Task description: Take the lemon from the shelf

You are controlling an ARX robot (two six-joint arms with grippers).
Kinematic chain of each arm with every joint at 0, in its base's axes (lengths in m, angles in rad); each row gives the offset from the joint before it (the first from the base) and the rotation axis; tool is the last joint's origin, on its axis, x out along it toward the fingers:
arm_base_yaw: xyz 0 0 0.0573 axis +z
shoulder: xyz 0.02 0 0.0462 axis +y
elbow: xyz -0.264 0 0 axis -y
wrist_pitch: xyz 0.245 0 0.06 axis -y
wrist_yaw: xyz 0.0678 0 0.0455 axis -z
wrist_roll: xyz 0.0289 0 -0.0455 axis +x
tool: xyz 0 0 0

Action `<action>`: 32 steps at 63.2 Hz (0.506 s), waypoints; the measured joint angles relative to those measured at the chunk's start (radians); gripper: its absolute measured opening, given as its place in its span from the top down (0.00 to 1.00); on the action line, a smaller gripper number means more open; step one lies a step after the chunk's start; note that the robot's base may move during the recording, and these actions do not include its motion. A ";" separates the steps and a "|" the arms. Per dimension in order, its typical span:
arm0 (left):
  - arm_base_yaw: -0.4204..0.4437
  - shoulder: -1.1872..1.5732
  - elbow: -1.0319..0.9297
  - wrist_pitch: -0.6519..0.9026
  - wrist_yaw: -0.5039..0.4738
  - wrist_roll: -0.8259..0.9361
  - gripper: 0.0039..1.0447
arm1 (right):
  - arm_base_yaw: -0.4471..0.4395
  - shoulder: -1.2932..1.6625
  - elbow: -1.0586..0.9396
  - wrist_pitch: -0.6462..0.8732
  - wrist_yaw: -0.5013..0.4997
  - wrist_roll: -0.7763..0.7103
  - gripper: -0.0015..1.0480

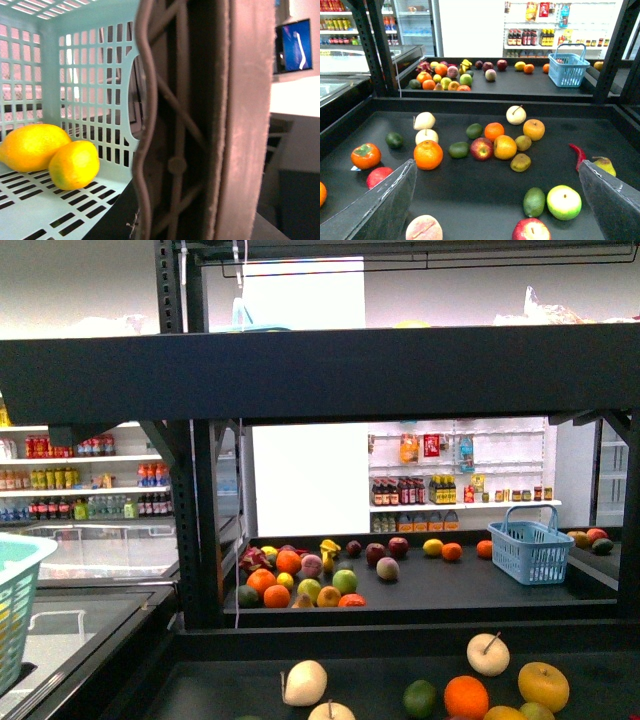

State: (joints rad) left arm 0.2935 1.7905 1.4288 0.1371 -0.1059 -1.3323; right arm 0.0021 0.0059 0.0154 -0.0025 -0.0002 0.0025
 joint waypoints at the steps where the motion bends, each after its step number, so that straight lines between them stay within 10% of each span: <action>1: 0.006 0.004 -0.001 -0.004 -0.003 -0.006 0.74 | 0.000 0.000 0.000 0.000 0.000 0.000 0.07; 32: 0.071 0.027 -0.032 -0.040 0.024 -0.090 0.74 | 0.000 0.000 0.000 0.000 0.000 0.000 0.07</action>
State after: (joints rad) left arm 0.3645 1.8175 1.3968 0.0975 -0.0814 -1.4227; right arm 0.0021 0.0055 0.0154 -0.0025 -0.0002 0.0029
